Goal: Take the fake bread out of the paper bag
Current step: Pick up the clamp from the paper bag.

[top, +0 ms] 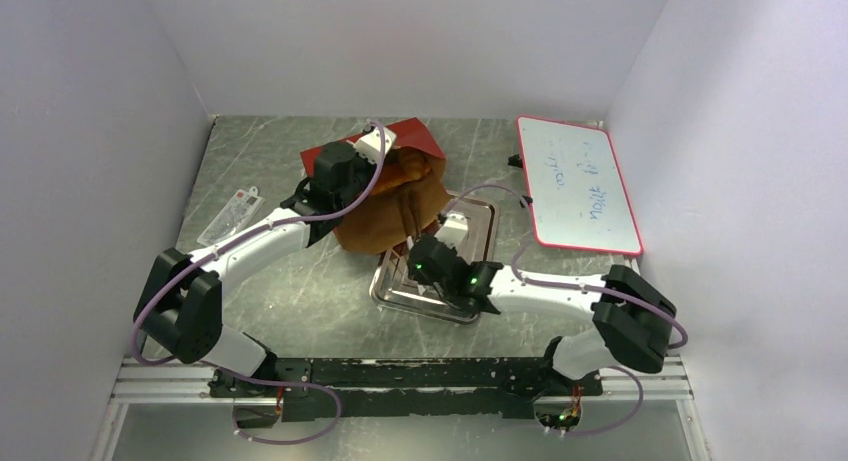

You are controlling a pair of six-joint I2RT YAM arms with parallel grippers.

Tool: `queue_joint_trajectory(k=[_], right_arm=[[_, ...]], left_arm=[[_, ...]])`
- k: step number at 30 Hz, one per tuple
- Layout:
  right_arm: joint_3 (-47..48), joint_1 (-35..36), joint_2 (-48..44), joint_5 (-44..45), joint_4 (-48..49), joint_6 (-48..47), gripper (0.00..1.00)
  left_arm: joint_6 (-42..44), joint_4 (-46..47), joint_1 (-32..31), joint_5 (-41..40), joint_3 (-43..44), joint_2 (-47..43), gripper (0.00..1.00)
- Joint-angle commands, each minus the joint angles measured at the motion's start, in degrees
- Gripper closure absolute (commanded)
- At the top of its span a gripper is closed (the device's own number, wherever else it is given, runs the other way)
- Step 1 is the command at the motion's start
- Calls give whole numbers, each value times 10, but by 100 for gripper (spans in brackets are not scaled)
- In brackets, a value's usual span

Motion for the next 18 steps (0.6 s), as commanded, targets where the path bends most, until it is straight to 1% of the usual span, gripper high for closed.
queue_joint_trajectory(k=[1, 7, 10, 14, 18], right_arm=[[-50, -48, -50, -56, 56, 71, 67], [-104, -111, -98, -143, 144, 122, 66], [-128, -139, -106, -190, 196, 149, 65], [-163, -166, -118, -232, 263, 191, 64], [-187, -192, -111, -276, 329, 231, 63]], left_arm=[[1, 4, -3, -11, 5, 7, 93], [2, 4, -4, -9, 6, 9, 93], [2, 3, -4, -8, 6, 11, 93], [3, 2, -4, -8, 3, 10, 93], [4, 0, -3, -7, 5, 11, 93]])
